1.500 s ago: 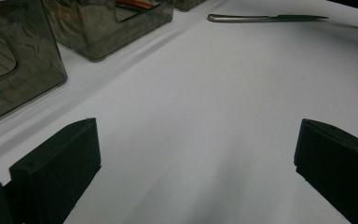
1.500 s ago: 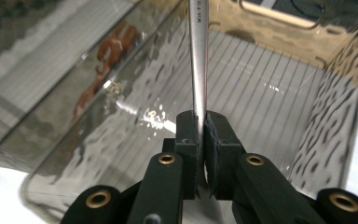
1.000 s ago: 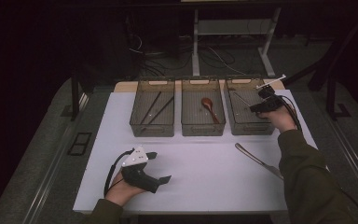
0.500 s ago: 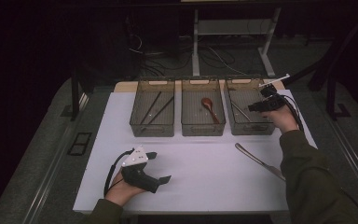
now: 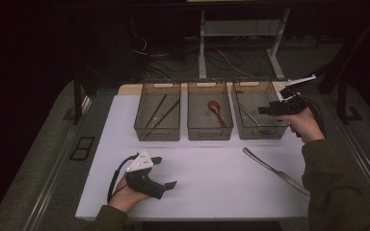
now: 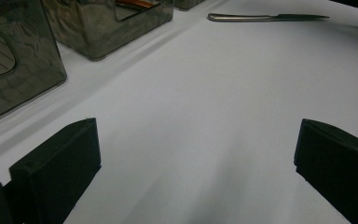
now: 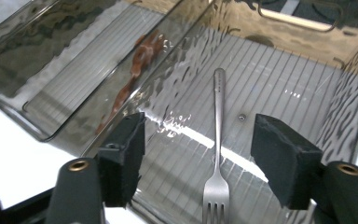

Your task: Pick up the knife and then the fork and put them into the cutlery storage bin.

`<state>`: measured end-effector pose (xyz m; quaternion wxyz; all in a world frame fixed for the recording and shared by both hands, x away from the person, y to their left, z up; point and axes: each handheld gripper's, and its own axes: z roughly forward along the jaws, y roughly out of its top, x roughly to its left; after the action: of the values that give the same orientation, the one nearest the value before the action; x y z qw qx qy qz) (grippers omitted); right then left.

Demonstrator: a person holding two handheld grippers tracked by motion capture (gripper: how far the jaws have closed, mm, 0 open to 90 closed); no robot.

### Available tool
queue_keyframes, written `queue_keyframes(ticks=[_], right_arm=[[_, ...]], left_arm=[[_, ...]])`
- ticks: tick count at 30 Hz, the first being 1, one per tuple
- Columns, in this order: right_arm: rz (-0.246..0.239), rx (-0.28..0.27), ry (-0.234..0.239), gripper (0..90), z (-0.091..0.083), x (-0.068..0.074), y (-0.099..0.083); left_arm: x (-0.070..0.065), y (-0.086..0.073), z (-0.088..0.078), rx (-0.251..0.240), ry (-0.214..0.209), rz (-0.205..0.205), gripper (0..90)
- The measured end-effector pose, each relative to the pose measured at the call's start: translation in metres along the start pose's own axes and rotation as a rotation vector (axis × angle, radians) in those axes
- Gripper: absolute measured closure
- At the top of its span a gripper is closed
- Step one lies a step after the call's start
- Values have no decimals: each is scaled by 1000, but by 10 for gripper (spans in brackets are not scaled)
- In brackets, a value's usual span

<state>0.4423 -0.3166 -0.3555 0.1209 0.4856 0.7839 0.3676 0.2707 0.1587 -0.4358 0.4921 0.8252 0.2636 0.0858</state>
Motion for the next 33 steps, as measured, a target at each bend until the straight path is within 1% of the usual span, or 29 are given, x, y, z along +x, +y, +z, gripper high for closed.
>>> queue_keyframes(ticks=[2,6,8,11,15,17,22,24,28,33], right_arm=[[-19,-18,-1,328,-6,4,-2],[-14,-56,40,331,-19,11,-7],[-20,-73,61,331,-25,14,-10],[-31,-78,68,324,-32,20,-16],[-41,-77,89,287,-40,26,-25],[-53,-81,97,286,-43,29,-29],[-65,-107,105,303,-52,34,-43],[-73,-119,106,286,-55,36,-49],[-92,-125,110,300,-60,40,-60],[-94,-115,107,340,-61,42,-75]], left_arm=[[0,0,0,0,0,0,0],[0,0,0,-4,1,1,0],[0,0,0,-5,1,0,0],[-1,1,0,-1,1,2,0],[-1,1,0,-1,2,1,0],[-1,1,0,-1,2,1,0],[-1,0,-1,-5,2,0,0],[0,0,-1,-3,3,2,0],[0,0,-1,-4,3,0,0],[0,0,0,-2,4,0,0]])
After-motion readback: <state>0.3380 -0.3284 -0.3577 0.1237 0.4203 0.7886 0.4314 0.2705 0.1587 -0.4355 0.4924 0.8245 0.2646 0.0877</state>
